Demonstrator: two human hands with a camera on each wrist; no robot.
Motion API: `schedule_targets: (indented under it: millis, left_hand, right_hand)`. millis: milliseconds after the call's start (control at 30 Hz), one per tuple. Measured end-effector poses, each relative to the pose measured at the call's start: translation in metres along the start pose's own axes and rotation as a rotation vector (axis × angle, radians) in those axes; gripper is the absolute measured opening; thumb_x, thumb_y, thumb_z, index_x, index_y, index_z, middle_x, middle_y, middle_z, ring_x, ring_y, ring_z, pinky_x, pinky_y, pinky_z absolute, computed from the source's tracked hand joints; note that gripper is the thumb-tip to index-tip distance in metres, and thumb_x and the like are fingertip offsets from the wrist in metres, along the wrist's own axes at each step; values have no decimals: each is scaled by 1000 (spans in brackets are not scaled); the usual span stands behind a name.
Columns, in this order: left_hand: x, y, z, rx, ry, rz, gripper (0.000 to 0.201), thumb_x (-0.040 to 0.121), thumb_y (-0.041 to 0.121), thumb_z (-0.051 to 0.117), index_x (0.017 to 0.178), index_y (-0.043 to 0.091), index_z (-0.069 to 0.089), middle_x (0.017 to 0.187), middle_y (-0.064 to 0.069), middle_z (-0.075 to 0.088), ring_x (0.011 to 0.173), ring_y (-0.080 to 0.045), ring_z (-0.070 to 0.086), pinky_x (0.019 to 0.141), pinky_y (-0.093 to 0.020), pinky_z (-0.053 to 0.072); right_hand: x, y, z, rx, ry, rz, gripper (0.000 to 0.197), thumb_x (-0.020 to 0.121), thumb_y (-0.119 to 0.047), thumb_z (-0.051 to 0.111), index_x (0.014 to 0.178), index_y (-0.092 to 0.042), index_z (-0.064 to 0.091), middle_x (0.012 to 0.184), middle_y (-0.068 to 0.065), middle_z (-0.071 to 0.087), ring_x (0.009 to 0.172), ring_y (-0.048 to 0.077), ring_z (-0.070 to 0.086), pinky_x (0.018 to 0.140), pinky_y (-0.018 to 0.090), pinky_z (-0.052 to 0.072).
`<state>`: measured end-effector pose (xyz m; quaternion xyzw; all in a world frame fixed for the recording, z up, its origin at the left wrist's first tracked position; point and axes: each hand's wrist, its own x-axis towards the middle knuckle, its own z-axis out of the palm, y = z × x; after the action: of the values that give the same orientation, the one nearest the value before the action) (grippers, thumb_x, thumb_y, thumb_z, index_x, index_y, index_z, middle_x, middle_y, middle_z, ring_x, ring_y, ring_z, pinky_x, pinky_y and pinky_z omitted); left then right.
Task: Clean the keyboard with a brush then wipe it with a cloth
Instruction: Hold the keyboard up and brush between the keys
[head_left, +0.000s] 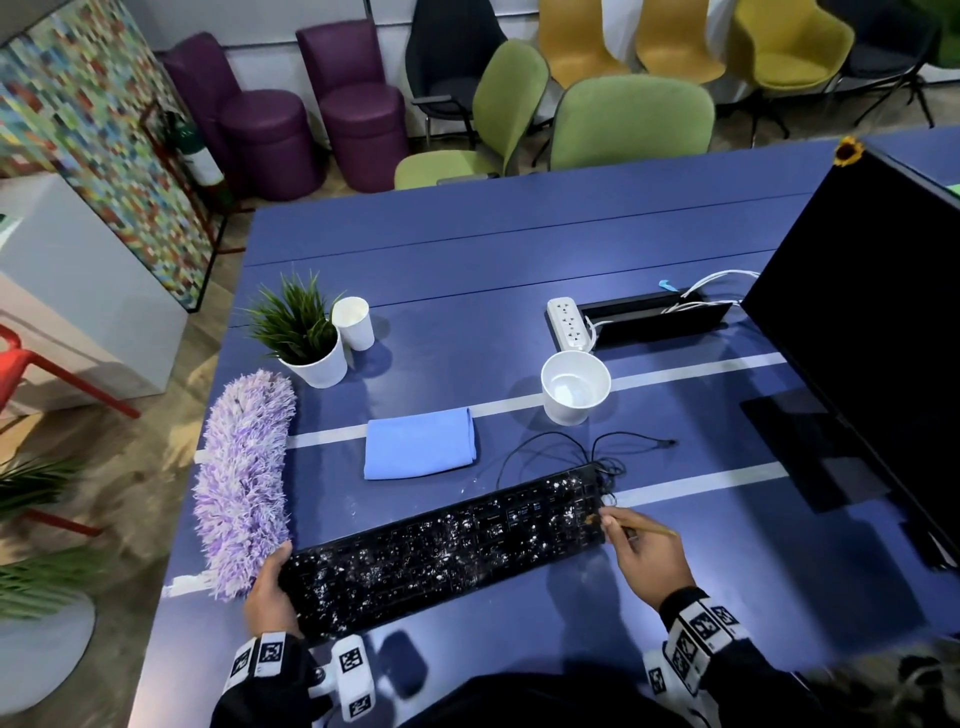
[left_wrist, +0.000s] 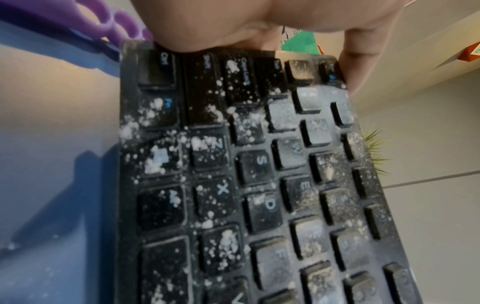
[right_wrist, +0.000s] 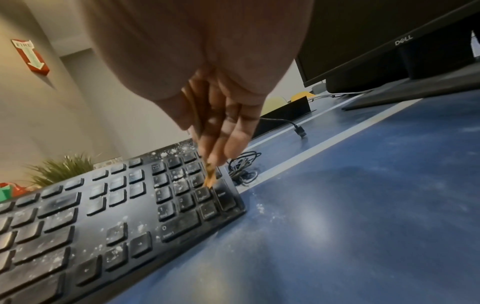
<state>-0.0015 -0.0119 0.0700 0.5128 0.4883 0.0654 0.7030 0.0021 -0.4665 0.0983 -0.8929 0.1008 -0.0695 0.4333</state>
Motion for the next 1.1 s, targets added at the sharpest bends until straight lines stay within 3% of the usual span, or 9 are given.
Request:
schedule_targets:
  millis: [200,267,433,600,667,767,933,1033,1100]
  left_hand:
    - [-7,2,5,-46,24,17,55,41,47,85,88,18,77,112,-19,70,106,-38,66,97,-59,49]
    - [-9,2,6,-50,14,4,57,42,47,84,90,17,77,112,-20,70,103,-36,67,96,-59,50]
    - [-9,2,5,-56,5,34,49,46,47,79,88,21,77,110,-18,69,99,-34,67,95,-56,51]
    - [-13,3,5,-18,5,111,22,67,37,66,86,37,77,116,-22,66,104,-35,65,99,-58,48]
    - [-15,4,4,-14,12,104,24,65,39,69,86,33,78,114,-20,67,101,-33,66,97,-56,49]
    - [-10,3,2,-8,-1,75,39,61,43,73,96,26,77,115,-18,69,103,-33,67,97,-57,50]
    - [-5,-1,0,-2,13,4,45,52,50,78,90,27,78,110,-17,69,99,-33,68,95,-59,50]
    - [6,-5,-5,7,7,-55,54,43,56,84,86,24,78,107,-16,71,97,-35,69,93,-61,51]
    - [7,-5,-5,2,6,-80,50,42,52,85,79,19,78,100,-15,72,96,-37,69,92,-61,51]
  right_hand:
    - [2,-1,-4,-134,-99,4,19,91,-17,59,82,-16,75,85,-8,73,77,6,66,71,-4,36]
    - [3,-2,-4,-161,-69,-20,22,92,-19,56,81,-18,75,86,-10,73,79,10,69,72,1,36]
    - [3,-38,-6,49,5,-145,27,89,-41,51,97,-26,72,91,-23,70,81,-4,65,76,3,45]
    - [5,-34,4,-155,-128,-125,21,92,-26,55,86,-21,74,79,-9,73,76,5,65,73,3,43]
    - [6,-35,5,-98,-74,-86,27,91,-35,52,89,-20,74,81,-9,72,76,2,65,77,11,49]
    - [9,-33,5,-109,-43,-52,18,93,-24,56,91,-19,73,79,-10,70,76,6,67,77,18,51]
    - [5,-32,9,-13,-164,-77,14,91,-19,60,92,-23,74,77,-28,69,77,-4,67,74,10,51]
    - [8,-27,8,-81,-40,-39,16,91,-19,59,90,-15,74,85,-11,73,78,8,69,79,17,51]
    - [7,-28,8,-35,-59,-49,28,90,-38,54,91,-18,74,85,-14,73,79,6,69,79,16,51]
